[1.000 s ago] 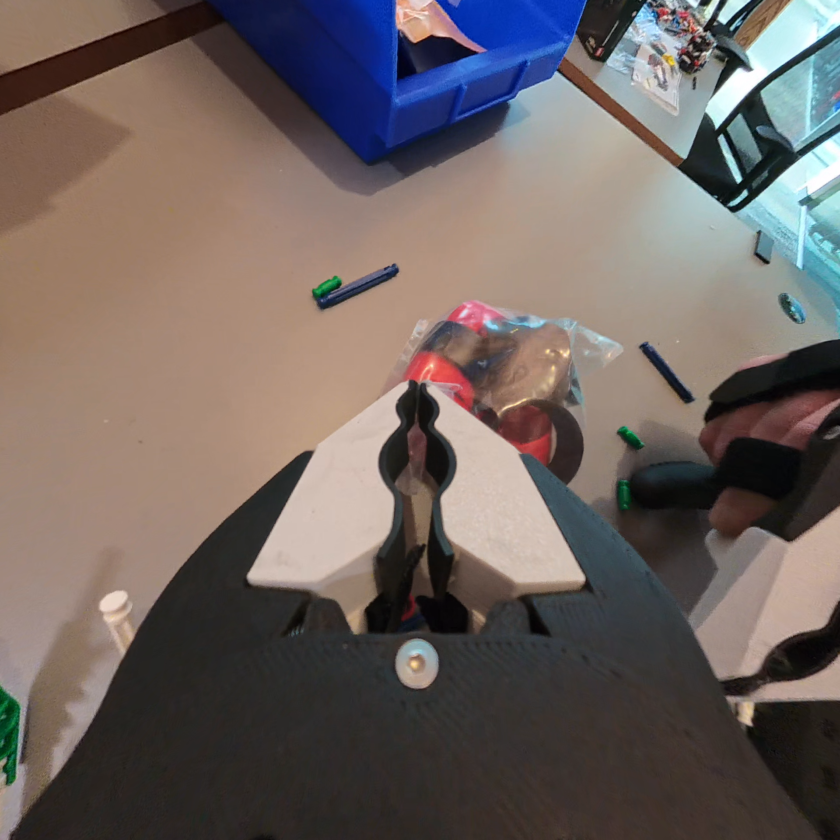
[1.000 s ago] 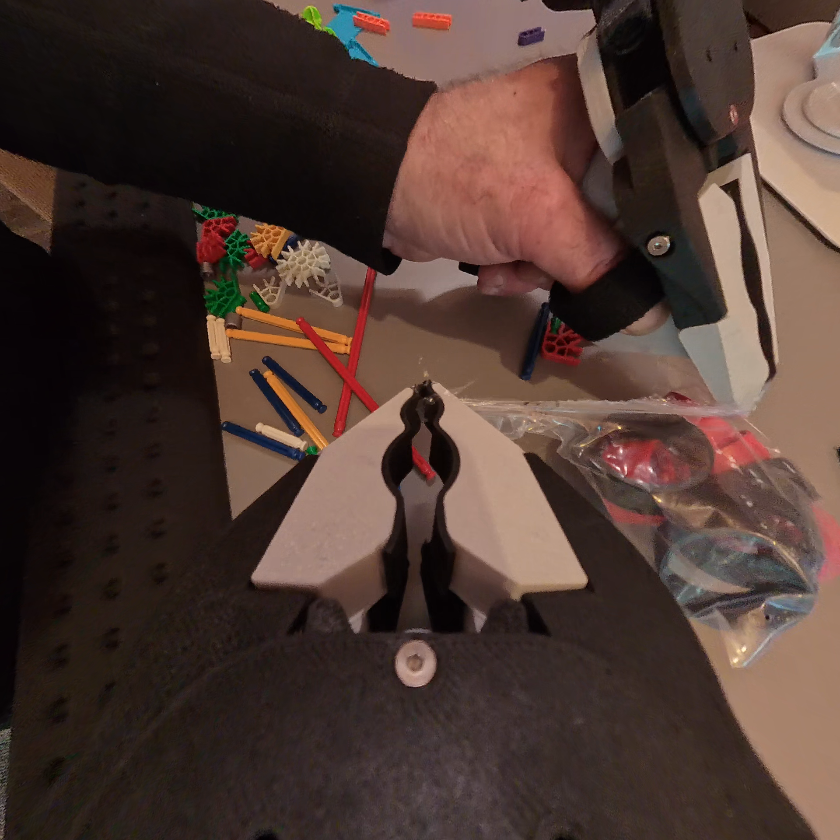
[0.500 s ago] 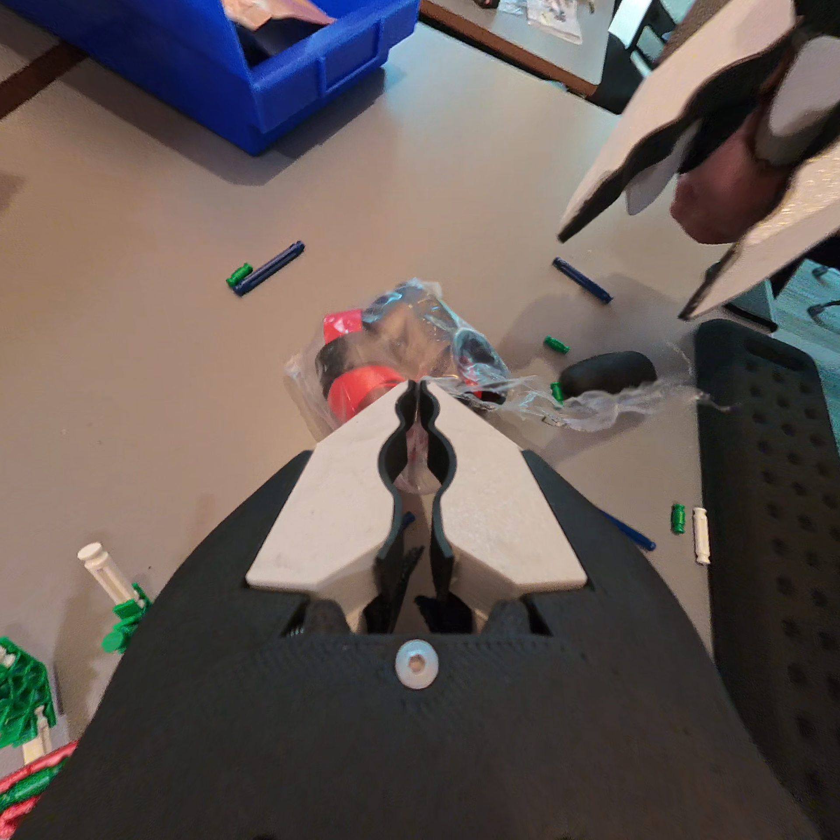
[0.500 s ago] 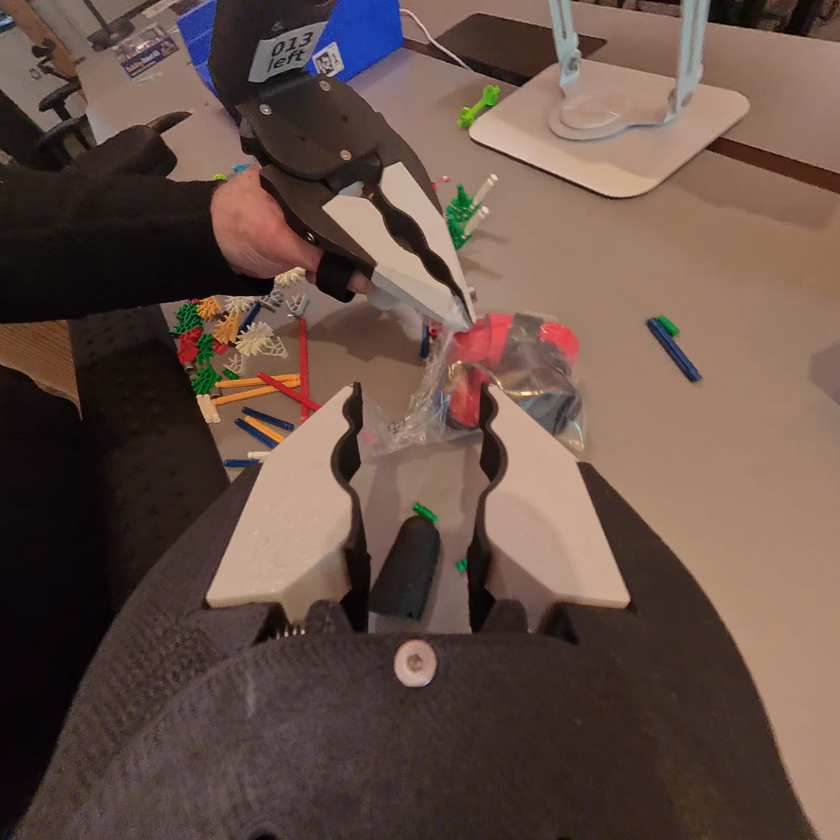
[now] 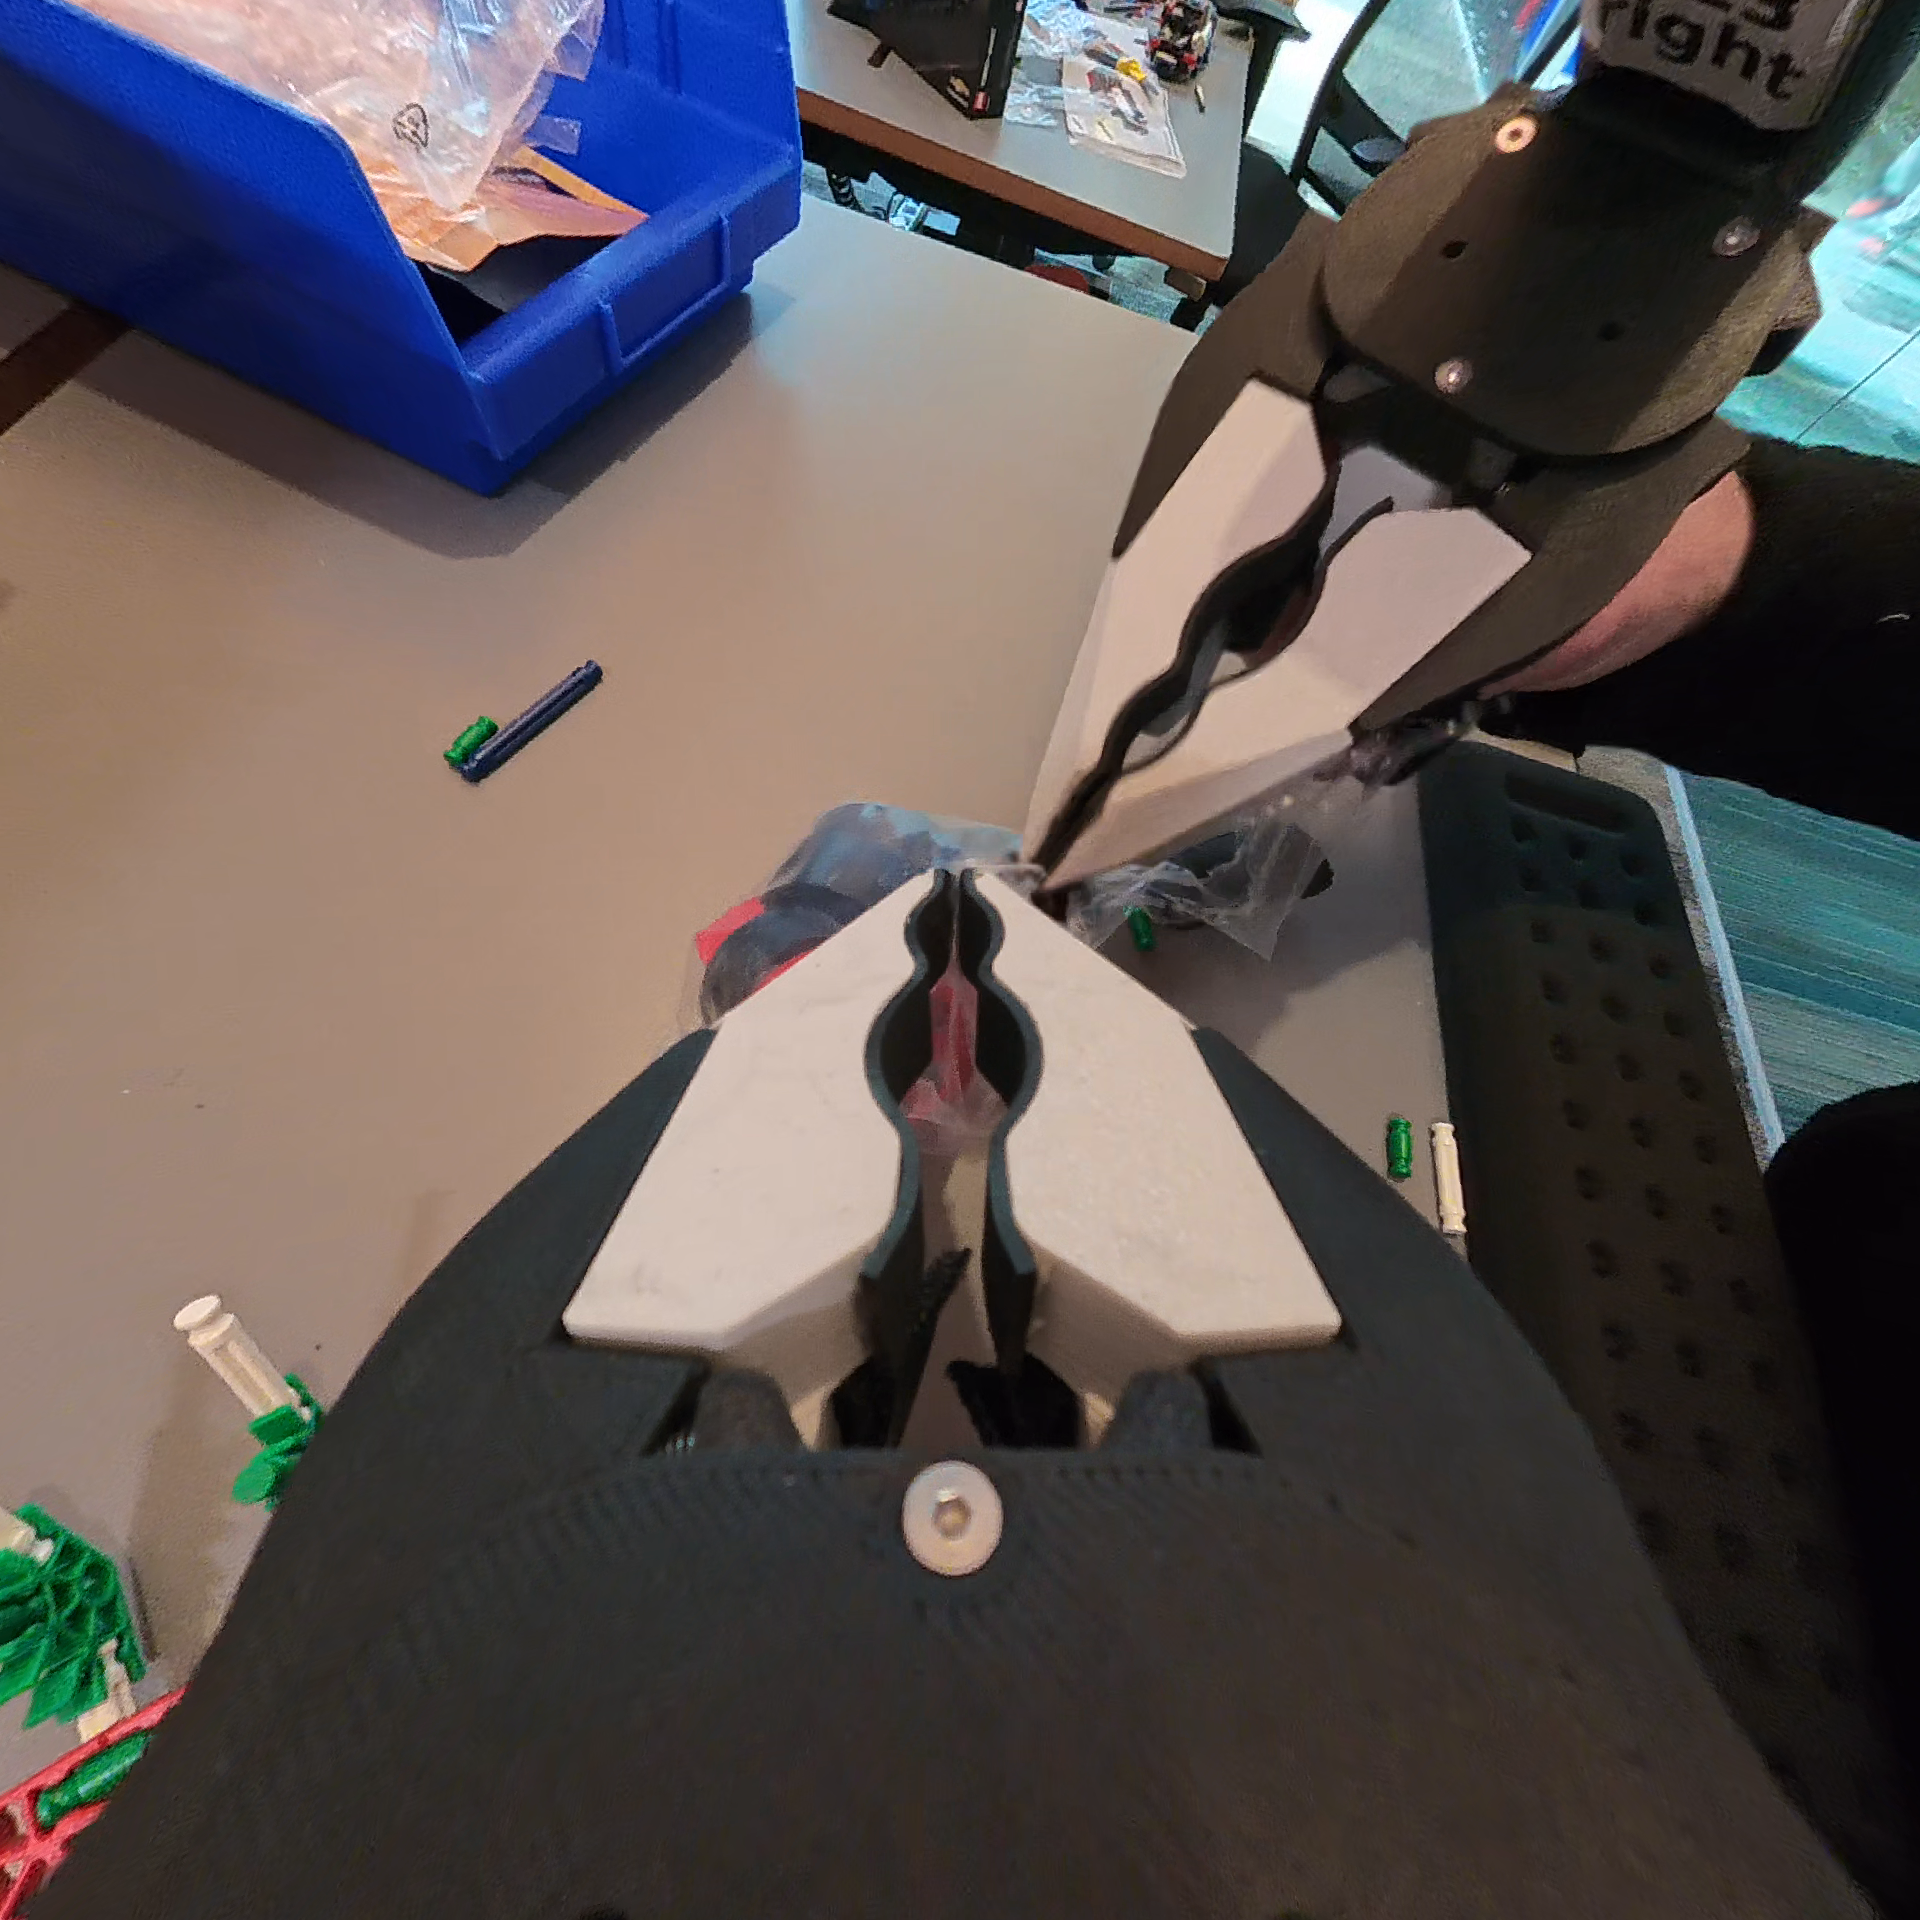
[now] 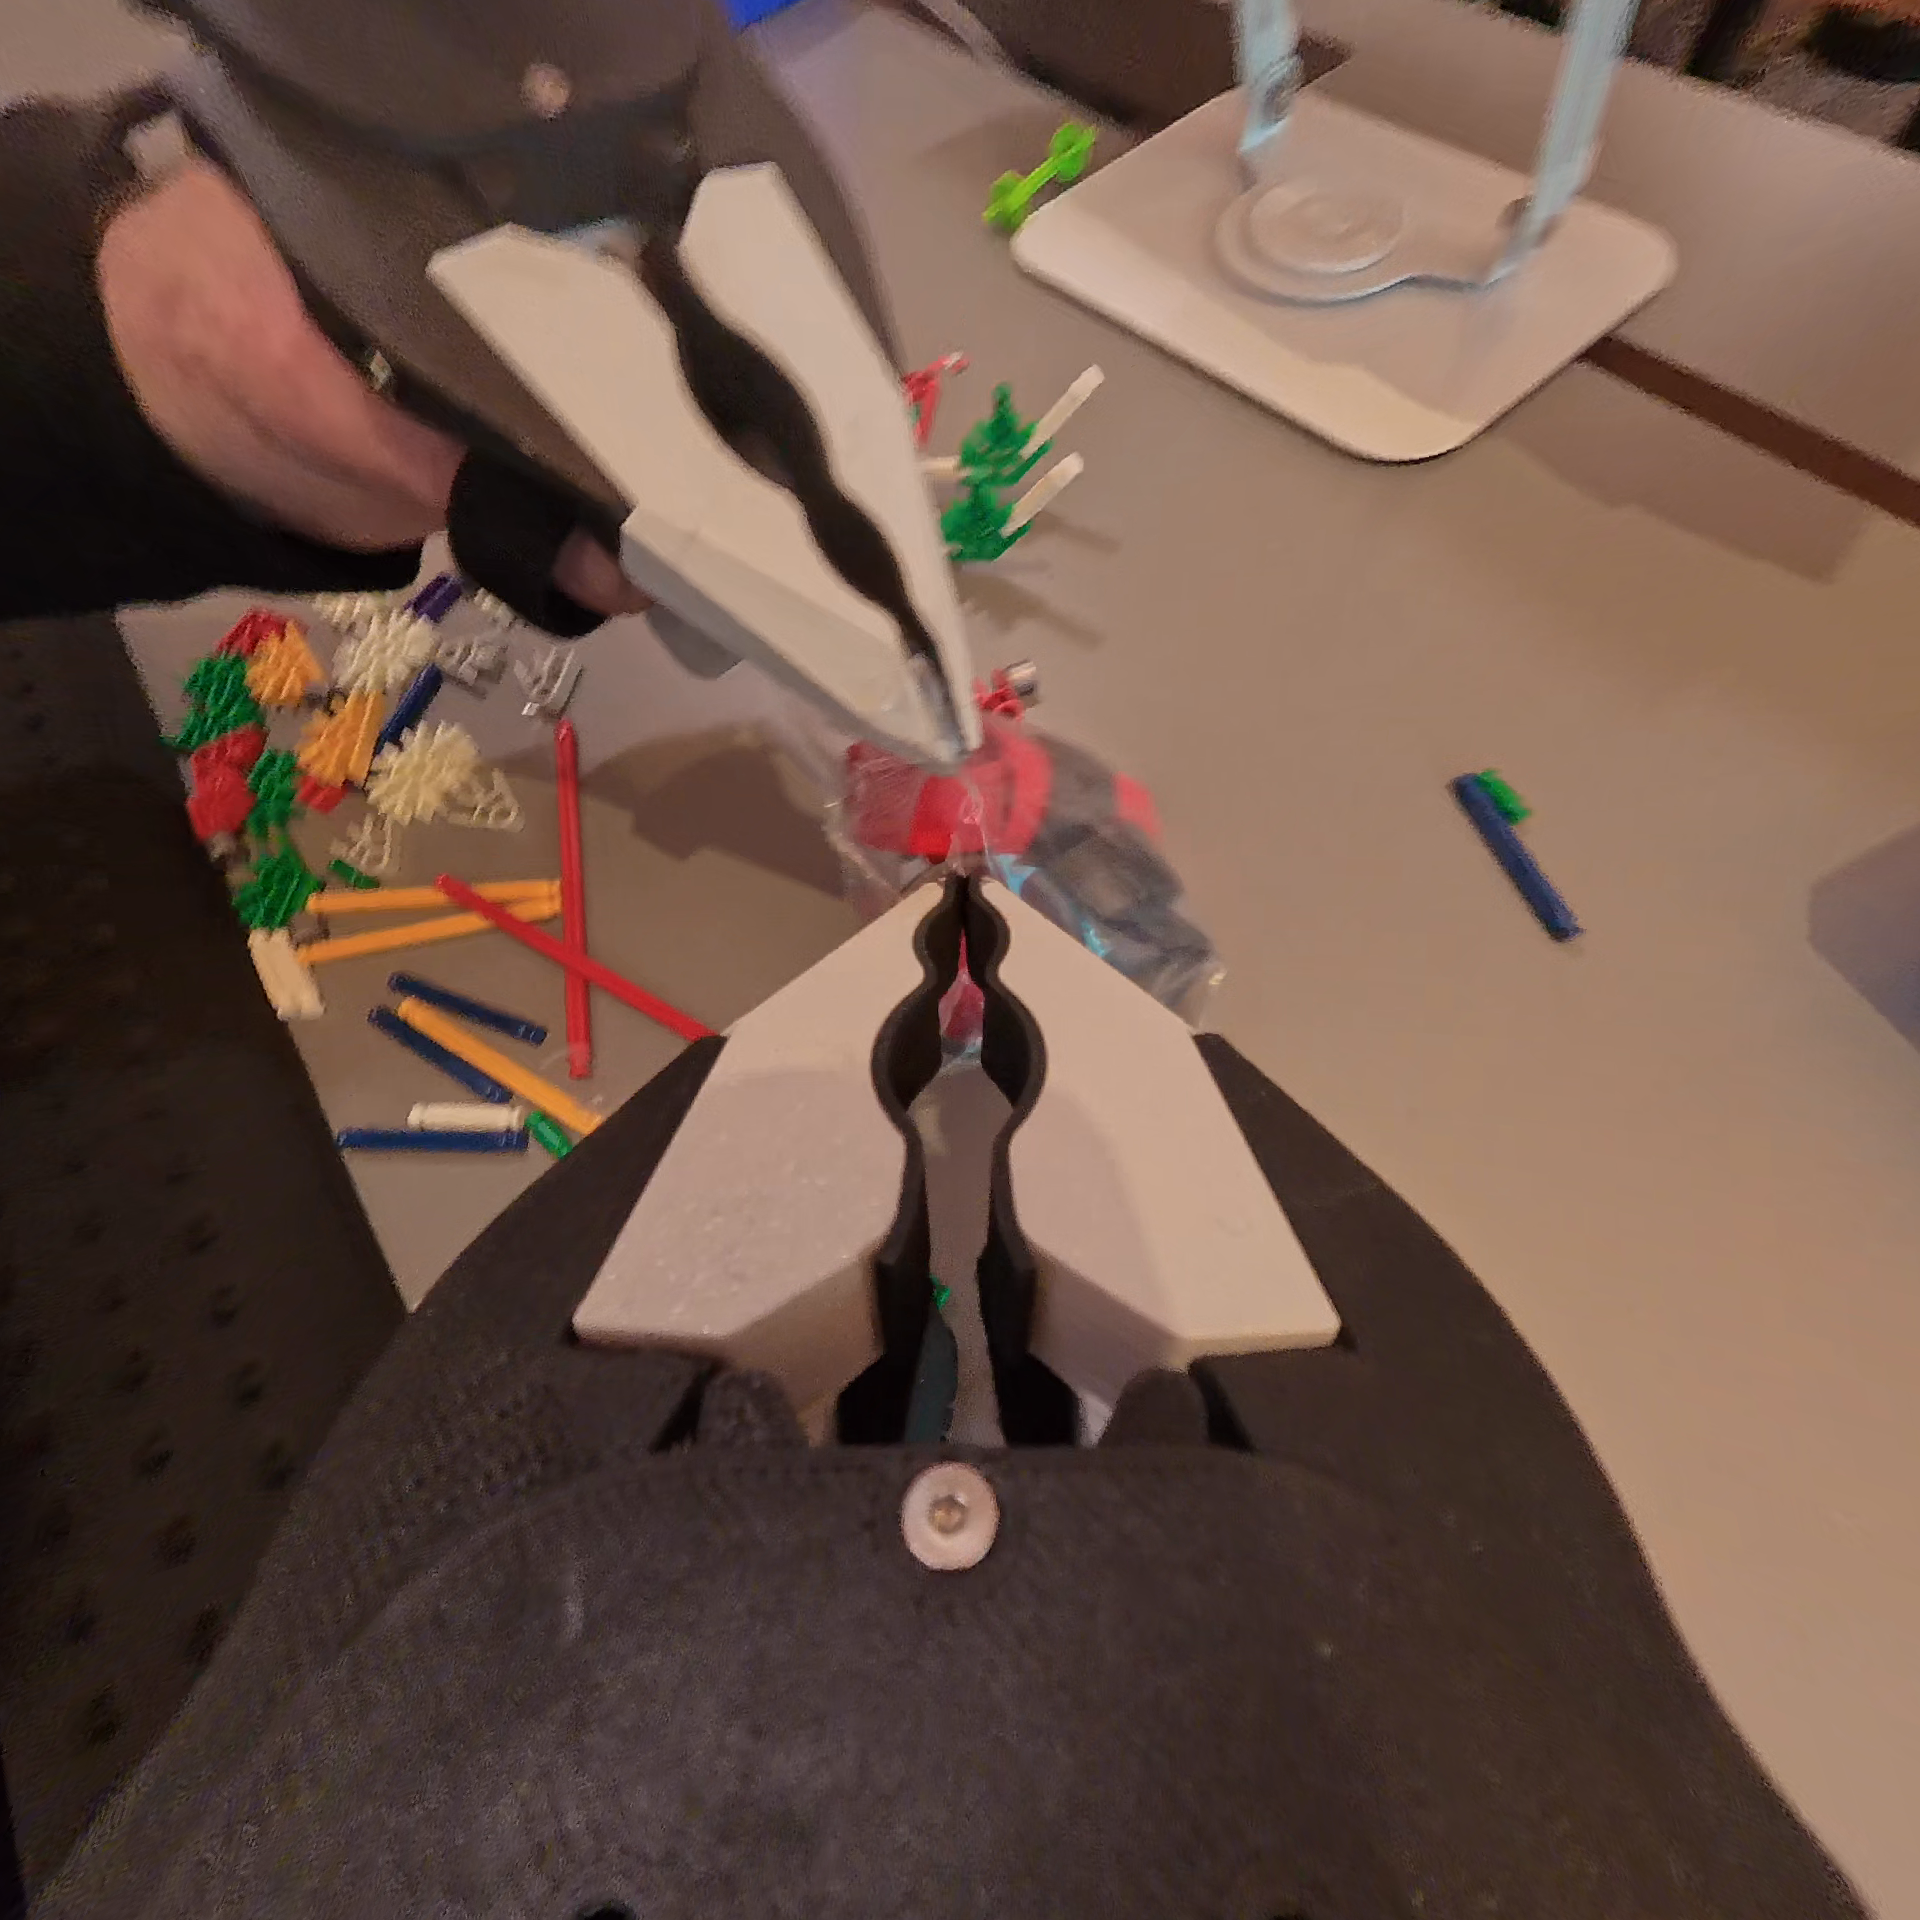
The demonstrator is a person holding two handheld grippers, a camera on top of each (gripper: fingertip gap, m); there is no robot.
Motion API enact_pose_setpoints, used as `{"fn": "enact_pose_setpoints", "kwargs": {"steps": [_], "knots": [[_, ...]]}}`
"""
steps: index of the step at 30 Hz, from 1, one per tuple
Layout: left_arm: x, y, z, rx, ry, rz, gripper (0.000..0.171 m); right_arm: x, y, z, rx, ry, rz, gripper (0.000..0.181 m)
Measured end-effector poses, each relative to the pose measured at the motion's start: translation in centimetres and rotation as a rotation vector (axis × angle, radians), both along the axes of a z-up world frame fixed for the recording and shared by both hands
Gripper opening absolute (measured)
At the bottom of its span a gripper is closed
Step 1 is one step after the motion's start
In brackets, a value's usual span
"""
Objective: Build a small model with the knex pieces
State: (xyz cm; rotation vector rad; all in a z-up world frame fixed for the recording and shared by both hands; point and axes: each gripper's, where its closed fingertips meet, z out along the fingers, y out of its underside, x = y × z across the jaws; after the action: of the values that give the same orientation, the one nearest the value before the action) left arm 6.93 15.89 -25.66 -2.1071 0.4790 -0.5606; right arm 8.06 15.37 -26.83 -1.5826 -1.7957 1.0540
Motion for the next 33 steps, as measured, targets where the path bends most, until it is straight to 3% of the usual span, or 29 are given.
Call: {"fn": "enact_pose_setpoints", "kwargs": {"steps": [2, 4, 5, 9, 11, 16, 17, 18, 19, 22, 26, 29, 31, 32, 33], "knots": [[-0.3, 0.0, 0.1, 0.007, -0.012, 0.015, 0.0, 0.0, 0.6, 1.1, -0.02, 0.049, -0.037, 0.001], [-0.3, -0.1, 0.3, -0.002, -0.045, 0.012, 0.0, 0.1, 0.6, 1.1, -0.013, 0.038, -0.034, 0.033], [-0.2, -0.1, 0.4, -0.004, -0.058, 0.013, 0.0, 0.0, 0.5, 0.9, -0.01, 0.026, -0.025, 0.037], [0.5, -0.2, 0.7, 0.005, -0.048, -0.015, 0.0, -0.8, 0.1, 0.2, 0.029, -0.003, 0.001, 0.023], [0.8, -0.2, 0.7, 0.002, -0.038, -0.029, 0.0, -1.1, 0.1, -0.1, 0.033, -0.009, 0.012, 0.0], [0.3, -0.1, 1.5, 0.045, -0.047, -0.023, 0.0, -1.3, 0.7, 0.8, -0.037, 0.009, -0.015, 0.0], [-0.1, 0.0, 2.0, 0.069, -0.032, -0.003, 0.007, -1.2, 1.0, 0.7, -0.057, 0.0, -0.031, 0.0], [-0.5, 0.1, 2.8, 0.109, -0.003, 0.019, 0.022, -1.2, 1.1, 0.8, -0.077, -0.003, -0.031, 0.0], [-0.1, -0.2, 3.7, 0.153, 0.026, -0.007, 0.027, -1.2, 1.0, 1.0, -0.109, 0.0, -0.02, 0.0], [2.0, -1.7, 4.5, 0.219, 0.224, -0.152, 0.027, -1.1, 0.9, 1.8, -0.154, 0.01, -0.002, 0.0], [4.2, -2.6, 3.2, 0.232, 0.481, -0.294, 0.033, -1.2, 1.3, 2.4, -0.183, -0.017, -0.019, 0.0], [3.9, -1.9, 2.0, 0.22, 0.622, -0.259, 0.038, -1.4, 1.0, 2.7, -0.204, -0.037, -0.019, 0.0], [3.8, -1.7, 0.7, 0.173, 0.64, -0.259, 0.042, -1.5, 0.8, 2.8, -0.23, -0.043, -0.022, 0.0], [3.8, -1.6, 0.3, 0.158, 0.635, -0.25, 0.039, -1.5, 0.6, 3.0, -0.24, -0.042, -0.021, 0.0], [3.9, -1.6, 0.0, 0.158, 0.629, -0.248, 0.024, -1.5, 0.5, 3.0, -0.239, -0.047, -0.019, 0.0]]}}
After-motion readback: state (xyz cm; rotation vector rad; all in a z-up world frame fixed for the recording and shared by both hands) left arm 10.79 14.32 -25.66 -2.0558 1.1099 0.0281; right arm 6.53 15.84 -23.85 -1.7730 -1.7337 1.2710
